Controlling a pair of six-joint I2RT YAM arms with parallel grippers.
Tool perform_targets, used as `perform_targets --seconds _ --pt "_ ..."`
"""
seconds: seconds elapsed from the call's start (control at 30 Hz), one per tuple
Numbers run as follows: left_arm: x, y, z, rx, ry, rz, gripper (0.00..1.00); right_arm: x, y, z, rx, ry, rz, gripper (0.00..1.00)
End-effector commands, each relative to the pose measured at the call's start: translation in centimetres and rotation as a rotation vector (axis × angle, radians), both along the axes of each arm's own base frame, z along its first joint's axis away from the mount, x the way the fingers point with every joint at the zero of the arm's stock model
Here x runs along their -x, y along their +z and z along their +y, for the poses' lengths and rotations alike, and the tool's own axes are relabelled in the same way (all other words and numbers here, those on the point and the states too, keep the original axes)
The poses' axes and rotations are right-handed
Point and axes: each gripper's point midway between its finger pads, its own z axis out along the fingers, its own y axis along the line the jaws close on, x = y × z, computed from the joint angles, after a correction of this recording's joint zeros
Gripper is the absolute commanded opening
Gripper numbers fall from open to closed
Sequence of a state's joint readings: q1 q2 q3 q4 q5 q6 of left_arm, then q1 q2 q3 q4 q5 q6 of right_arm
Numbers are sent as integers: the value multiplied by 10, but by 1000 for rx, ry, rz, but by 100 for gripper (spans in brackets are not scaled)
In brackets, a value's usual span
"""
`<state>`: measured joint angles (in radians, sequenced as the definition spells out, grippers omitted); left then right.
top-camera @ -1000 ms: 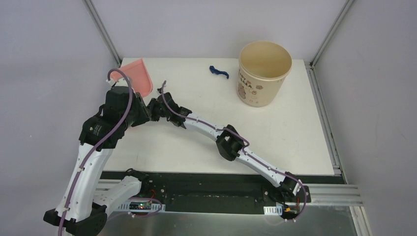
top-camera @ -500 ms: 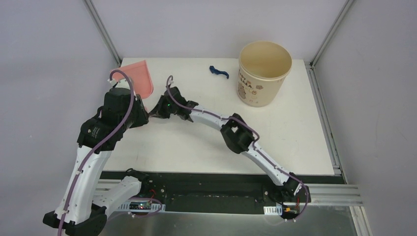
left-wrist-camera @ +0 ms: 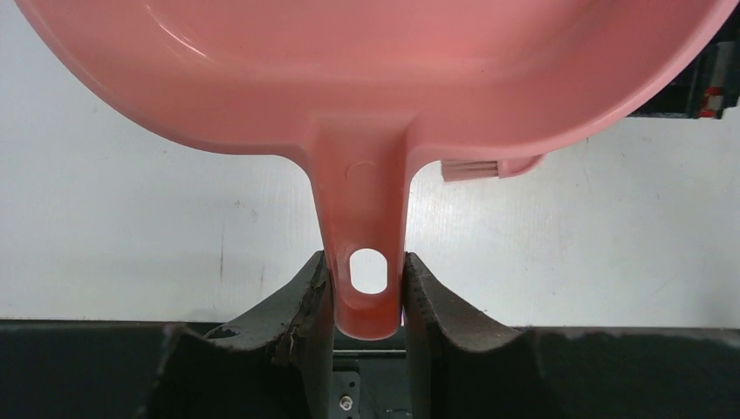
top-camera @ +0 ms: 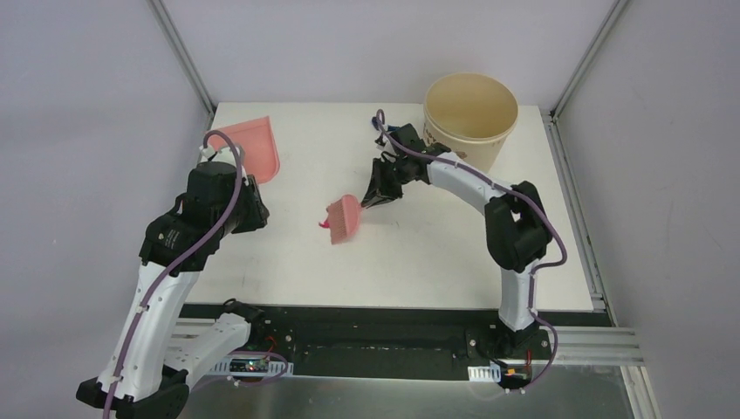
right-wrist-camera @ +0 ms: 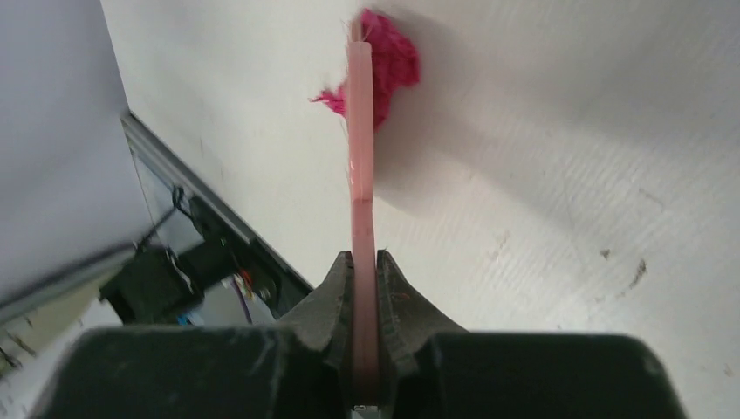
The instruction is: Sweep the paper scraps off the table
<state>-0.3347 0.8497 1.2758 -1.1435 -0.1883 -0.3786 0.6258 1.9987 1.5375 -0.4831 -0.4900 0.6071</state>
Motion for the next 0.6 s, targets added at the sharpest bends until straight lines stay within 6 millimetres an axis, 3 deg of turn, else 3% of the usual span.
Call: perform_targets --seconds 0.0,0.07,0.2,0.3,0.4,0.57 --pt "8 -2 -18 67 -82 19 0 51 71 -37 58 386 -103 0" --pt "13 -10 -19 63 -88 54 0 30 101 -52 151 403 -261 0" --pt "23 -24 -23 75 -118 109 0 -7 119 -89 362 455 -589 0" --pt "30 -30 -27 94 -139 142 0 -46 133 -110 521 437 -775 0" --pt "37 -39 -35 128 -173 180 0 -94 150 -120 681 422 -965 0" --pt "51 -57 -43 178 -189 265 0 -162 174 -118 853 408 -1149 0"
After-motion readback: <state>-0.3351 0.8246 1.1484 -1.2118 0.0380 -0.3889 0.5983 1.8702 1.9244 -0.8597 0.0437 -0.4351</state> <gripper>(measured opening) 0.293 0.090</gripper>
